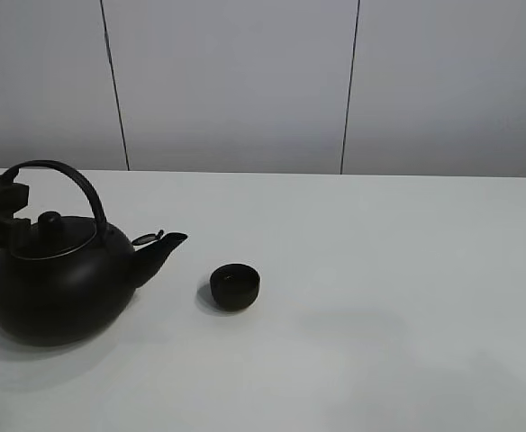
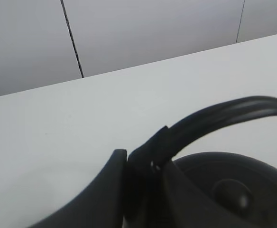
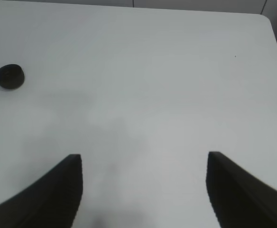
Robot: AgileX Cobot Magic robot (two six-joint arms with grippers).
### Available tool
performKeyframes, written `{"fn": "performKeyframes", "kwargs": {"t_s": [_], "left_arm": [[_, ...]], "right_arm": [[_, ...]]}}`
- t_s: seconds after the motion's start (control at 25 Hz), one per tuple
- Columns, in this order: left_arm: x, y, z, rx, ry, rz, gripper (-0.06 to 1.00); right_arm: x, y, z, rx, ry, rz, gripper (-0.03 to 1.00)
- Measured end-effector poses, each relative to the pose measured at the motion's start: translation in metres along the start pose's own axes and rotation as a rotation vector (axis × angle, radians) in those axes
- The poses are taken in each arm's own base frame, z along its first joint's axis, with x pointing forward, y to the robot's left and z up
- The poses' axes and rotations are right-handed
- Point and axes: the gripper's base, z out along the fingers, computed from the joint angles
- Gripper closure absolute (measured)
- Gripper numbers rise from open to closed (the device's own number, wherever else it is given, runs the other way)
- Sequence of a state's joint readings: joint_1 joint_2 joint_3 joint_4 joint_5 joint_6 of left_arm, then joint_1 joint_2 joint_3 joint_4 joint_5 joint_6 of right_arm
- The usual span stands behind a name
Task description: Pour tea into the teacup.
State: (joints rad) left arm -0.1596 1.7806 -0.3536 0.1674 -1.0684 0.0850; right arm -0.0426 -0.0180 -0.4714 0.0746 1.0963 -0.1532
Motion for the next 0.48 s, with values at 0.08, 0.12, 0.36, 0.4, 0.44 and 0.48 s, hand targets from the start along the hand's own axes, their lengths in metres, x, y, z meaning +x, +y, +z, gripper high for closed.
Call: {"fn": "performKeyframes", "kwargs": {"t_s": [0.08,0.12,0.36,0.4,0.44,0.48], "left_arm": [[-0.0001,-0.0003,0.0,0.003,-0.001,0.005,0.82],[-0.0001,-0.0003,0.0,0.003,-0.001,0.005,0.82],[0.0001,-0.0015,-0.0009,0.014,-0.005,-0.001,0.79],[0.0002,-0.0021,-0.0018,0.018,-0.01,-0.005,0.76],[0.0,-0.0022,-0.0029,0.017,-0.02,-0.013,0.74],[0.0005,-0.0025,-0.004,0.016,-0.022,-0.018,0.72]], "right_arm": [[0.0,0.0,0.0,0.0,0.0,0.0,0.46],[0.0,0.0,0.0,0.0,0.0,0.0,0.46],[0.0,0.0,0.0,0.0,0.0,0.0,0.46],[0.0,0.0,0.0,0.0,0.0,0.0,0.46],[0.0,0.0,0.0,0.0,0.0,0.0,0.46],[0.0,0.0,0.0,0.0,0.0,0.0,0.46]]}}
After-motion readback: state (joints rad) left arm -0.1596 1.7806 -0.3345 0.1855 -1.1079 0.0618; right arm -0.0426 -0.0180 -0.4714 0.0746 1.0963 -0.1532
